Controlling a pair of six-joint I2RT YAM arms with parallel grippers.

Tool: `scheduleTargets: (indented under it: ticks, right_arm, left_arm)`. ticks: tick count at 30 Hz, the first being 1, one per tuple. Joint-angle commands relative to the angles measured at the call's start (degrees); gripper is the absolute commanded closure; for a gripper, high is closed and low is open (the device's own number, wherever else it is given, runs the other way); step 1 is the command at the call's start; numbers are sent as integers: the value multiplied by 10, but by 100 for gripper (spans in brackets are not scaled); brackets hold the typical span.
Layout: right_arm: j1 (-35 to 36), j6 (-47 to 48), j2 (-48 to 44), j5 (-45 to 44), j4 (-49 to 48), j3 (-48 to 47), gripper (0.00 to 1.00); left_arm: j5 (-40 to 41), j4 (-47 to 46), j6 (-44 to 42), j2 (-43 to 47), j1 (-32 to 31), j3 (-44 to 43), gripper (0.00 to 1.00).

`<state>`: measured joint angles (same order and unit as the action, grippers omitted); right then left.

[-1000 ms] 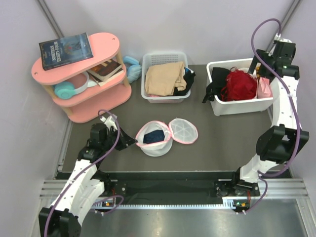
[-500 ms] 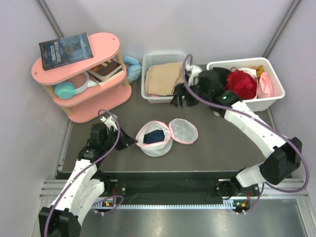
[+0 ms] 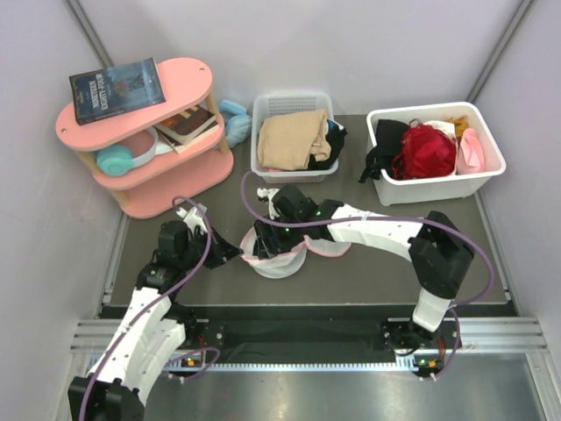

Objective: Unzip the laundry bag and remove the bra

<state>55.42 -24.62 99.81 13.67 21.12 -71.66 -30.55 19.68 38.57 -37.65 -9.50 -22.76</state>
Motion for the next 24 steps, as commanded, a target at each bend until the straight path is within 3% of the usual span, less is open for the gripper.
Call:
scheduleTargets:
  ticks: [1, 8, 16, 24]
  right_arm:
    - [29, -12, 7, -69, 11, 9, 26]
    - [86, -34, 8, -103, 20, 40, 24]
    - [87, -76, -6, -202, 30, 26, 21]
    - [87, -106, -29, -212, 30, 13, 19]
  left_arm:
    - [4, 7, 2, 33, -3, 3, 100]
    - [12, 9, 3, 30, -3, 4, 100]
    - [2, 4, -1, 24, -3, 4, 100]
    - [3, 5, -2, 26, -4, 4, 100]
